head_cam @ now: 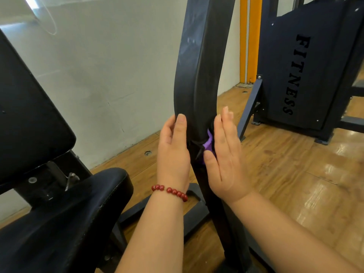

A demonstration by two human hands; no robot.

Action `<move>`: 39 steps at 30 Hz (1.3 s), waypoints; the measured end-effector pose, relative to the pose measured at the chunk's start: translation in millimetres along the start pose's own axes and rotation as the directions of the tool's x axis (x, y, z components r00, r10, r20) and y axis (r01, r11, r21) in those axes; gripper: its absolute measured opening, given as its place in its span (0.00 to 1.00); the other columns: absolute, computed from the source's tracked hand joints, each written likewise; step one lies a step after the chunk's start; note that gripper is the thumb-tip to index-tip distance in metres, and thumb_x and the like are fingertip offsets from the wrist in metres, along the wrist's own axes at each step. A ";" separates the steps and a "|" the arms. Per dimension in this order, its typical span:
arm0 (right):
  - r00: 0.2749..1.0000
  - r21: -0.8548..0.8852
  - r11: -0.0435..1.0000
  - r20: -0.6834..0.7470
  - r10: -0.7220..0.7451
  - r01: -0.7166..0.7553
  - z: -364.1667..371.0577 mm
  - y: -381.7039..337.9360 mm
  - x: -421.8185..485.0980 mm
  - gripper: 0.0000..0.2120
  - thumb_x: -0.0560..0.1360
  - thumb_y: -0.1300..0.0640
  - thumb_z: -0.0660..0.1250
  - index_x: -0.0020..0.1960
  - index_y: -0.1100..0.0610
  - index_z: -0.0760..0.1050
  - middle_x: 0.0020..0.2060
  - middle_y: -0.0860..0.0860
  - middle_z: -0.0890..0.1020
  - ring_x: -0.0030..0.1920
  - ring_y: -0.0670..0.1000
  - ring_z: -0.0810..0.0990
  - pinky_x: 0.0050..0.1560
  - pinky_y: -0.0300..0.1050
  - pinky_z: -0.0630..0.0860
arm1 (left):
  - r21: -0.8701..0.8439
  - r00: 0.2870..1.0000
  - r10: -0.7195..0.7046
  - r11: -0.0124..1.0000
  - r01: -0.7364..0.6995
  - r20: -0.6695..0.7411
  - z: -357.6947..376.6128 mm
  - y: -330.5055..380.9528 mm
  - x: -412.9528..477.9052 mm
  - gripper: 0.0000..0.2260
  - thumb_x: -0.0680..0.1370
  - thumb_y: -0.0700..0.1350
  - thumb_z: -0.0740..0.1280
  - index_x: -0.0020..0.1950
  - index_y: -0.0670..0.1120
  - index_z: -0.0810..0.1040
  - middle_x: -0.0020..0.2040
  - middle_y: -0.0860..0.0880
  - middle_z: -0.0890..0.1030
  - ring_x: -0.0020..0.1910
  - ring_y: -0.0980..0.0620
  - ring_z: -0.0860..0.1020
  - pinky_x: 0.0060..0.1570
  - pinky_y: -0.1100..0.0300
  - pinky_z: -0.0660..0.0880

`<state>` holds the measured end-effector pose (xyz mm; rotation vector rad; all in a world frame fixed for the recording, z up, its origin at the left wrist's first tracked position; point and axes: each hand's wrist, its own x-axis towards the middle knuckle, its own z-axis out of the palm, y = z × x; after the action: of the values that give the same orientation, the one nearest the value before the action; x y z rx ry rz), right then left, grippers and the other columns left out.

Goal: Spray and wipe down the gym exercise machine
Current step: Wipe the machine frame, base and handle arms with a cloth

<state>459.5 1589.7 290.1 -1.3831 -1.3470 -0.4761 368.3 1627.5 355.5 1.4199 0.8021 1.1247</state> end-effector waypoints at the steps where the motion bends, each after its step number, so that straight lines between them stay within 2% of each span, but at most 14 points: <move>1: 1.000 -0.006 1.000 0.004 0.005 -0.005 -0.7 -1.3 5.4 0.28 0.84 0.49 0.48 0.77 0.65 0.51 0.78 0.58 0.51 0.79 0.58 0.49 0.78 0.47 0.47 | -0.007 1.000 -0.003 1.000 0.003 0.004 -0.7 -0.8 1.1 0.37 0.66 0.76 0.60 0.66 0.55 0.73 0.61 0.60 0.77 0.58 0.67 0.74 0.53 0.68 0.70; 3: 1.000 -0.006 1.000 -0.012 0.004 -0.004 -2.8 -8.8 28.9 0.28 0.83 0.52 0.51 0.77 0.67 0.52 0.77 0.61 0.53 0.79 0.60 0.49 0.77 0.44 0.46 | -0.016 1.000 -0.002 1.000 0.002 0.001 -2.7 -2.8 3.8 0.36 0.67 0.75 0.62 0.66 0.53 0.74 0.61 0.56 0.79 0.61 0.61 0.76 0.59 0.61 0.73; 5: 0.999 -0.001 1.000 -0.042 -0.011 0.011 -3.2 -14.8 49.4 0.27 0.83 0.55 0.52 0.76 0.67 0.53 0.77 0.62 0.54 0.78 0.61 0.49 0.77 0.43 0.45 | -0.027 1.000 0.021 0.999 -0.021 0.001 -4.4 -3.9 4.5 0.37 0.66 0.74 0.62 0.67 0.52 0.75 0.60 0.54 0.80 0.61 0.58 0.77 0.59 0.59 0.74; 9: 0.997 0.009 1.000 -0.070 -0.016 0.016 0.6 -9.7 34.3 0.24 0.83 0.56 0.50 0.76 0.67 0.53 0.77 0.63 0.55 0.78 0.60 0.51 0.78 0.45 0.48 | 0.013 0.999 0.043 0.999 -0.043 0.027 -6.1 -4.5 4.7 0.41 0.63 0.76 0.60 0.69 0.53 0.73 0.61 0.56 0.79 0.60 0.62 0.76 0.56 0.64 0.74; 11: 0.998 -0.002 1.000 -0.059 -0.001 0.001 1.9 -7.7 18.4 0.24 0.84 0.54 0.48 0.76 0.66 0.52 0.77 0.61 0.55 0.78 0.58 0.52 0.78 0.46 0.49 | 0.035 0.999 0.038 0.999 -0.039 0.035 -4.7 -3.5 4.9 0.39 0.64 0.71 0.62 0.71 0.53 0.70 0.62 0.58 0.77 0.59 0.63 0.76 0.54 0.67 0.74; 14: 0.998 -0.017 0.999 -0.054 0.026 -0.027 0.4 -11.4 24.5 0.25 0.84 0.53 0.45 0.76 0.66 0.52 0.77 0.59 0.55 0.79 0.55 0.52 0.78 0.46 0.52 | 0.048 0.998 0.051 0.997 -0.053 0.037 -1.9 -3.5 4.9 0.33 0.65 0.65 0.63 0.69 0.55 0.68 0.58 0.62 0.76 0.56 0.66 0.76 0.53 0.67 0.75; 16: 0.996 0.014 0.999 -0.079 0.043 -0.042 -2.4 -15.2 43.0 0.24 0.84 0.55 0.48 0.77 0.66 0.53 0.77 0.59 0.56 0.78 0.50 0.52 0.77 0.41 0.54 | 0.060 0.997 0.064 0.996 -0.066 0.039 -1.8 -4.2 6.0 0.36 0.64 0.67 0.62 0.69 0.54 0.68 0.62 0.59 0.76 0.59 0.64 0.75 0.57 0.67 0.74; 18: 0.994 0.080 0.996 -0.098 0.052 -0.045 -3.4 -14.7 53.1 0.24 0.84 0.58 0.50 0.77 0.66 0.54 0.77 0.60 0.55 0.77 0.41 0.49 0.73 0.32 0.53 | 0.060 0.996 0.079 0.995 -0.081 0.037 -3.1 -5.7 6.6 0.40 0.62 0.69 0.61 0.72 0.53 0.68 0.65 0.57 0.75 0.62 0.63 0.73 0.57 0.67 0.72; 21: 0.990 0.149 0.983 -0.076 0.118 -0.106 0.5 -5.0 25.1 0.24 0.83 0.59 0.50 0.77 0.65 0.52 0.77 0.57 0.52 0.76 0.37 0.47 0.70 0.26 0.52 | 0.046 0.994 0.094 0.994 -0.096 0.053 -4.9 -8.8 3.8 0.38 0.63 0.69 0.61 0.71 0.55 0.67 0.63 0.61 0.75 0.60 0.67 0.74 0.53 0.70 0.72; 25: 0.964 0.115 0.959 -0.025 0.264 -0.259 9.4 10.3 -45.5 0.25 0.83 0.57 0.49 0.78 0.61 0.48 0.78 0.57 0.54 0.78 0.43 0.50 0.73 0.30 0.50 | 0.041 0.993 0.081 0.996 -0.085 0.082 -3.4 -26.8 -7.0 0.35 0.61 0.65 0.66 0.67 0.58 0.67 0.59 0.65 0.75 0.56 0.72 0.74 0.54 0.72 0.74; 28: 0.941 0.116 0.937 -0.039 0.335 -0.329 11.1 7.2 -40.0 0.25 0.83 0.52 0.48 0.78 0.59 0.51 0.77 0.54 0.59 0.78 0.44 0.54 0.73 0.31 0.51 | 0.046 0.997 0.055 0.997 -0.058 0.062 -1.5 -37.7 -16.2 0.33 0.59 0.62 0.69 0.63 0.62 0.66 0.55 0.67 0.75 0.53 0.74 0.74 0.52 0.73 0.74; 32: 0.962 0.118 0.965 -0.116 0.248 -0.235 11.9 9.0 -20.7 0.25 0.84 0.48 0.49 0.77 0.59 0.56 0.74 0.58 0.65 0.74 0.42 0.59 0.69 0.27 0.56 | 0.011 0.996 0.073 0.997 -0.074 0.044 -1.5 -41.5 -14.7 0.41 0.57 0.60 0.71 0.69 0.57 0.65 0.56 0.67 0.74 0.56 0.72 0.75 0.53 0.72 0.74; 35: 0.970 0.097 0.969 -0.064 0.233 -0.226 17.0 25.1 -54.1 0.24 0.84 0.50 0.46 0.77 0.58 0.52 0.75 0.57 0.62 0.76 0.44 0.56 0.73 0.34 0.54 | 0.041 0.993 0.078 0.996 -0.082 0.084 -1.2 -48.4 -17.2 0.38 0.62 0.57 0.71 0.71 0.59 0.62 0.58 0.67 0.73 0.58 0.72 0.74 0.54 0.71 0.74; 39: 0.942 0.058 0.943 -0.056 0.329 -0.326 17.4 30.5 -96.4 0.24 0.84 0.47 0.44 0.78 0.52 0.54 0.77 0.56 0.60 0.74 0.42 0.57 0.73 0.42 0.57 | 0.096 0.994 0.058 0.993 -0.067 0.094 -0.9 -58.9 -25.0 0.38 0.63 0.57 0.70 0.71 0.62 0.59 0.64 0.65 0.72 0.61 0.71 0.72 0.59 0.71 0.72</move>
<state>453.2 1569.3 189.7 -1.5037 -1.0407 -0.2605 366.3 1614.7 292.8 1.5775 0.7617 1.0719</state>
